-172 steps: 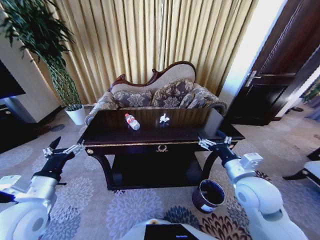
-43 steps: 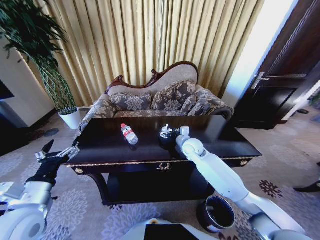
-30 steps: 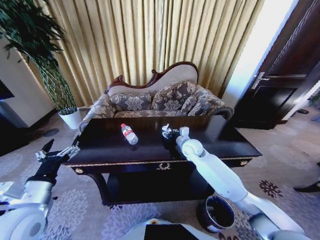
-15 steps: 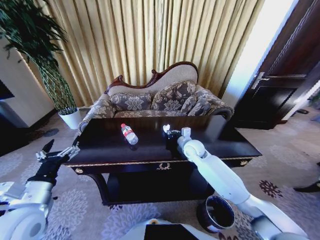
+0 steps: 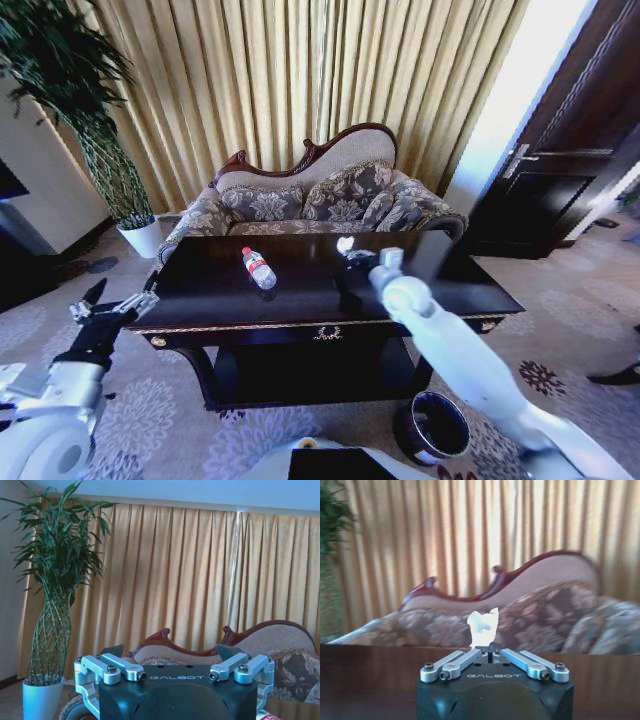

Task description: Move to the front of the table and place the trash on the table into the trash bin.

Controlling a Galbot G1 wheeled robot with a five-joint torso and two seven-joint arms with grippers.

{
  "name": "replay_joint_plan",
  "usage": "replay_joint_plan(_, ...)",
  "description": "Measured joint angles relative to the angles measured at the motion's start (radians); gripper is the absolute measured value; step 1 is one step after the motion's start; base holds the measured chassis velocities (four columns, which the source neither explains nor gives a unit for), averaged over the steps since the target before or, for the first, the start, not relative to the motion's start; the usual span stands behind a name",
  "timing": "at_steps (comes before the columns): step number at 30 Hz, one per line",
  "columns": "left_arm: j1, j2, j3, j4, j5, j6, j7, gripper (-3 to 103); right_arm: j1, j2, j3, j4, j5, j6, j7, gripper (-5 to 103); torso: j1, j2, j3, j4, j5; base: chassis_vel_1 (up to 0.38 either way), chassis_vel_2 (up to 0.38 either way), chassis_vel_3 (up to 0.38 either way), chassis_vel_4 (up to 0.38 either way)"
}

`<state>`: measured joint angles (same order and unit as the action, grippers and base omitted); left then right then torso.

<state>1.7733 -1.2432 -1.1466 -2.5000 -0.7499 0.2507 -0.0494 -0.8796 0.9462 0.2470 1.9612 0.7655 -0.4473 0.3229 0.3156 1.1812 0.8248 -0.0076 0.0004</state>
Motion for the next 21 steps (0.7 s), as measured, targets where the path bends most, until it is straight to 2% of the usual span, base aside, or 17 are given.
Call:
replay_joint_plan(2, -0.005, -0.001, 0.003, 0.0, 0.0, 0.0, 0.0, 100, -0.079, -0.002, 0.075, 0.035, -0.052, 0.02, -0.011, 0, 0.0, 0.0, 0.0, -0.0001, 0.0, 0.0, 0.0, 0.0, 0.0)
replay_joint_plan(3, -0.005, -0.001, 0.003, 0.0, 0.0, 0.0, 0.0, 100, -0.079, -0.002, 0.075, 0.035, -0.052, 0.02, -0.011, 0, 0.0, 0.0, 0.0, -0.0001, 0.0, 0.0, 0.0, 0.0, 0.0)
replay_joint_plan(8, -0.01, 0.002, 0.006, 0.0, -0.003, -0.001, 0.0, 100, -0.29, 0.003, 0.239, 0.174, -0.069, 0.036, 0.018, 0, 0.0, 0.0, 0.0, 0.0001, -0.0003, 0.0, 0.0, 0.0, 0.0)
replay_joint_plan(11, -0.01, 0.006, 0.008, 0.0, -0.004, -0.001, 0.001, 100, -0.357, 0.016, 0.302, 0.23, -0.078, 0.036, 0.018, 0, 0.0, 0.0, 0.0, 0.0001, -0.0003, 0.0, 0.0, 0.0, 0.0)
replay_joint_plan(13, -0.011, 0.012, 0.012, 0.0, -0.004, -0.001, 0.002, 100, -0.45, 0.045, 0.387, 0.318, -0.087, 0.042, 0.0, 0, 0.0, 0.0, 0.0, 0.0002, -0.0003, 0.0, 0.0, 0.0, 0.0)
replay_joint_plan(14, -0.011, 0.012, 0.012, 0.0, -0.004, -0.001, 0.002, 100, -0.45, 0.045, 0.387, 0.318, -0.087, 0.042, 0.0, 0, 0.0, 0.0, 0.0, 0.0002, -0.0003, 0.0, 0.0, 0.0, 0.0)
replay_joint_plan(16, -0.011, 0.017, 0.014, 0.0, -0.005, -0.001, 0.003, 100, -0.553, 0.086, 0.443, 0.393, -0.111, 0.063, -0.021, 0, 0.0, 0.0, 0.0, 0.0001, -0.0005, 0.0, 0.0, 0.0, 0.0)
replay_joint_plan(21, -0.01, 0.021, 0.017, 0.0, -0.005, -0.003, 0.005, 100, -0.676, 0.148, 0.481, 0.46, -0.172, 0.093, -0.038, 0, 0.0, 0.0, 0.0, 0.0, -0.0004, 0.0, 0.0, 0.0, 0.0)
